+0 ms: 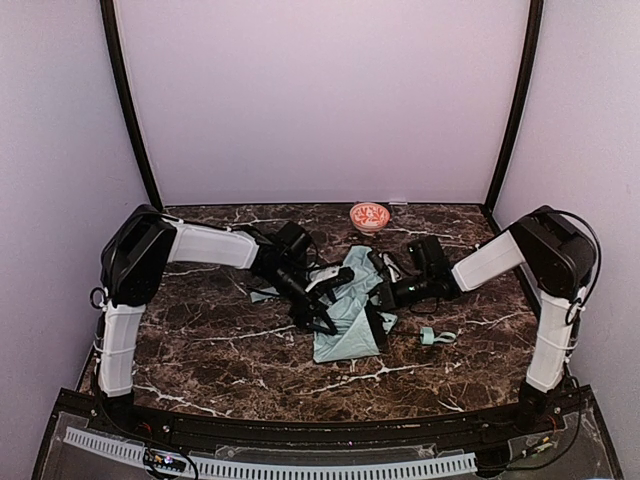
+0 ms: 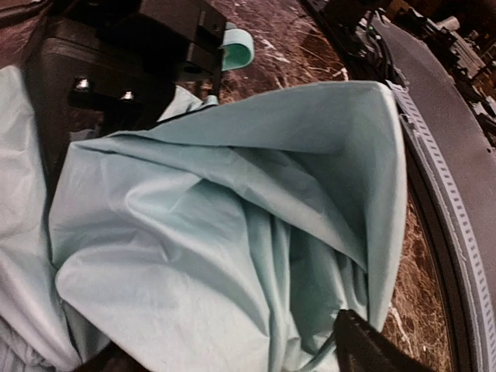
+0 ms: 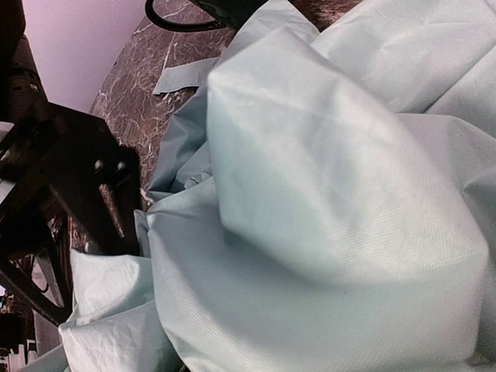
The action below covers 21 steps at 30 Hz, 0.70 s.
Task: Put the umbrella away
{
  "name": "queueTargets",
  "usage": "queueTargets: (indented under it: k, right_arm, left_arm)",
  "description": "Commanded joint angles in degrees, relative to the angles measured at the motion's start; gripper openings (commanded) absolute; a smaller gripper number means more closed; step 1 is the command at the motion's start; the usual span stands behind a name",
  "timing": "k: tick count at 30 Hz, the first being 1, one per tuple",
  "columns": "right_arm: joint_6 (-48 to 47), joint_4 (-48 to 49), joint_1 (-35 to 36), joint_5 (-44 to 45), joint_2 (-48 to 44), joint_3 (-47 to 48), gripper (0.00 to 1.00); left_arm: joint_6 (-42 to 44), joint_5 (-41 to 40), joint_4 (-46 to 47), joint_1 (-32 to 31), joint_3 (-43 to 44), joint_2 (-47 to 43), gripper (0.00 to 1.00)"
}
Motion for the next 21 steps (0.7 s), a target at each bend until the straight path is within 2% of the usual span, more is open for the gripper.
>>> queueTargets:
  k: [1, 4, 6, 8, 10, 11, 14, 18, 21]
  right_arm:
    - [-0.6, -3.7, -0.3, 1.4, 4.3, -0.6, 0.0]
    - [-0.8, -3.7, -0.3, 1.2, 5.3, -0.5, 0.0]
    - [-1.1, -4.1, -0.4, 1.3, 6.0, -0.1, 0.0]
    - [-1.2, -4.2, -0.4, 1.3, 6.3, 0.3, 0.0]
    - [-1.1, -4.5, -0.4, 1.4, 6.7, 0.8, 0.0]
    - [-1.1, -4.6, -0.4, 1.4, 6.9, 1.1, 0.0]
    - [-1.0, -4.8, -0.3, 1.4, 7.4, 2.0, 0.0]
    - [-1.3, -5.9, 0.2, 2.5, 7.0, 2.6, 0.0]
    - [-2.5, -7.6, 1.0, 3.4, 6.8, 3.2, 0.0]
  left_arm:
    - [-6.8, -13.7, 5.5, 0.0, -2.5, -8.3, 0.92]
    - [-8.5, -18.5, 10.6, -0.1, -7.4, -16.2, 0.95]
    - [-9.5, -20.8, 12.0, -1.0, -10.7, -21.0, 0.9]
    - [-8.9, -21.9, 11.4, -3.4, -13.6, -25.1, 0.76]
    - [-7.9, -22.6, 10.8, -6.6, -16.4, -27.2, 0.57]
    - [-7.6, -22.5, 10.9, -8.3, -17.8, -27.4, 0.52]
    - [-7.1, -22.7, 9.5, -11.4, -18.7, -24.0, 0.56]
    - [-10.2, -29.4, 10.0, -12.1, -15.7, -19.3, 0.69]
    - [-11.2, -33.6, 11.8, -12.2, -15.4, -18.4, 0.72]
